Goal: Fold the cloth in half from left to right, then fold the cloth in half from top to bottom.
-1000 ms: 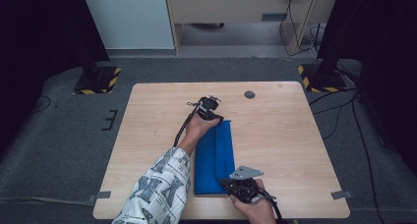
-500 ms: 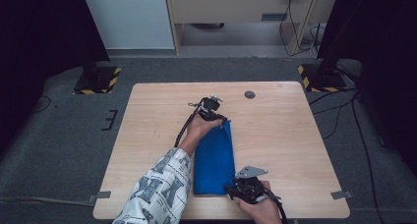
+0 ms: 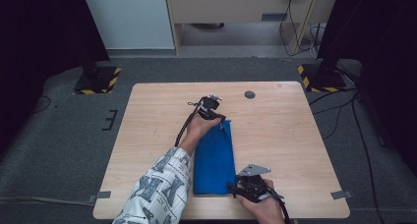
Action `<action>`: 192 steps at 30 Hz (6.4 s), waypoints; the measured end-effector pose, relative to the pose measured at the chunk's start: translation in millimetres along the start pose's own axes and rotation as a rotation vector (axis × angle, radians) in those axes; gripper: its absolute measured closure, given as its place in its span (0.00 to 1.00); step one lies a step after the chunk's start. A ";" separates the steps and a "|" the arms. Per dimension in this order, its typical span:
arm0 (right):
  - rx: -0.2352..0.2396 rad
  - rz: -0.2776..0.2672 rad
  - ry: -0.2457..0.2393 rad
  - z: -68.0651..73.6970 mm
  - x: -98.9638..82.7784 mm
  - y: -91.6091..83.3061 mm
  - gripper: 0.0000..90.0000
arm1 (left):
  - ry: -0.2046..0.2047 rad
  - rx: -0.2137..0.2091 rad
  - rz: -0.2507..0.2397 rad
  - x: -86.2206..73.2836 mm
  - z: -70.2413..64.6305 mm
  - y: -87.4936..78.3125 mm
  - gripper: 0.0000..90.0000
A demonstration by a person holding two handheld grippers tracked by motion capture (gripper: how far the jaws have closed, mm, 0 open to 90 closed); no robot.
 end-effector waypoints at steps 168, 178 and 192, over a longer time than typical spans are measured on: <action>-0.027 -0.058 -0.102 -133.6 207.9 81.4 0.95 | 0.087 0.133 -0.146 -8.1 43.3 -78.4 0.96; -0.031 -0.077 -0.105 -134.9 218.0 76.6 0.95 | 0.090 0.135 -0.159 1.2 45.6 -84.3 0.96; -0.041 -0.083 -0.126 -137.9 227.2 74.8 0.95 | 0.087 0.137 -0.170 7.6 46.2 -83.7 0.96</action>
Point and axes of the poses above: each handheld gripper's, and its own axes: y roughly forward along the jaws, x roughly out of its top, z roughly to its left, the point moved 9 cm from there along y, roughly forward along the jaws
